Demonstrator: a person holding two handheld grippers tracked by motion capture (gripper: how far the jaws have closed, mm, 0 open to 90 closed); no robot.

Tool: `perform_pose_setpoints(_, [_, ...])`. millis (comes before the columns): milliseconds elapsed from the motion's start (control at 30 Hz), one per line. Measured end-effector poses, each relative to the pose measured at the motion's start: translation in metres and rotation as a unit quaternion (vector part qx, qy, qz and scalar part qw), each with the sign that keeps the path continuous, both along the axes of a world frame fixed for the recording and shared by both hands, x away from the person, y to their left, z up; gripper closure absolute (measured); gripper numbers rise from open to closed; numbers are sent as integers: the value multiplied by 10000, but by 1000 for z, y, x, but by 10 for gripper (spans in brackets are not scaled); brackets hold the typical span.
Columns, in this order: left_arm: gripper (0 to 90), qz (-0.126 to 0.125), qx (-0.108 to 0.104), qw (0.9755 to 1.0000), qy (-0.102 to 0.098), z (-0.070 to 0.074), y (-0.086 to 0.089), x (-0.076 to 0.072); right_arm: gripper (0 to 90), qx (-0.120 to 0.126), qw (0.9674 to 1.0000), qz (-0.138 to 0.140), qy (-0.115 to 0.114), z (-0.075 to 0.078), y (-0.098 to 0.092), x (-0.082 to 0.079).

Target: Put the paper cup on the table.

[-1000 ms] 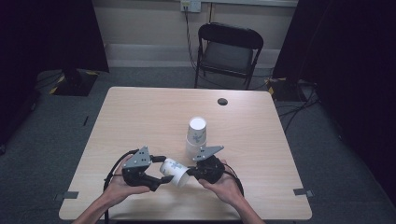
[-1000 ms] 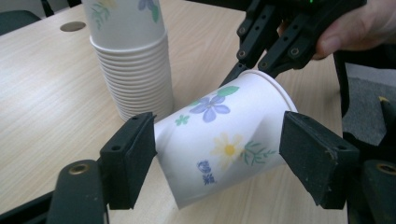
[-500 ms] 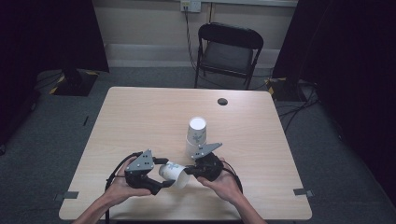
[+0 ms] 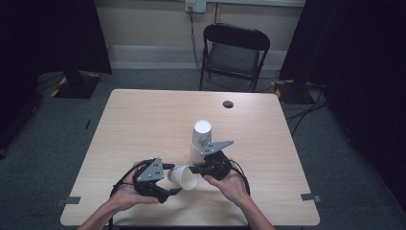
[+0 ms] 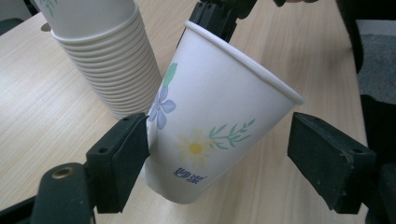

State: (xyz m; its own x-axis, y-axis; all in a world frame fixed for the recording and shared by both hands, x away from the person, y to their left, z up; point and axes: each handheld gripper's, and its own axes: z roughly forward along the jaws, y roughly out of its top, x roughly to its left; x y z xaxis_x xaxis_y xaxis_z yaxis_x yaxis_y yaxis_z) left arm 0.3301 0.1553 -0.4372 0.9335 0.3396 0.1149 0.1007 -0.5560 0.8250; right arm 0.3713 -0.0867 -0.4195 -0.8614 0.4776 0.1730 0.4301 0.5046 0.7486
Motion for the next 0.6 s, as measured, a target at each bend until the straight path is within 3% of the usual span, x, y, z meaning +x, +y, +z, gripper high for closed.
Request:
perform_pose_setpoints(133, [176,43,119,9999,-58,-2,-3,0,890,89,9998,-109,107,0,1,3])
perform_pose_setpoints(200, [171,94,354,9991,-230,-4,-7,-2,890,96,9998,-135,148,0,2,4])
perform_pose_setpoints(267, [151,170,445,9985,-282,-6,-11,-4,890,62,9997,-160,172,1,4,5])
perform_pose_setpoints(433, [156,328,553,9970,-427,-9,-14,-4,890,84,9995,-130,275,2,7,4])
perform_pose_setpoints(600, [184,405,547,9969,-391,-9,-14,-4,890,45,9995,-42,318,5,17,1])
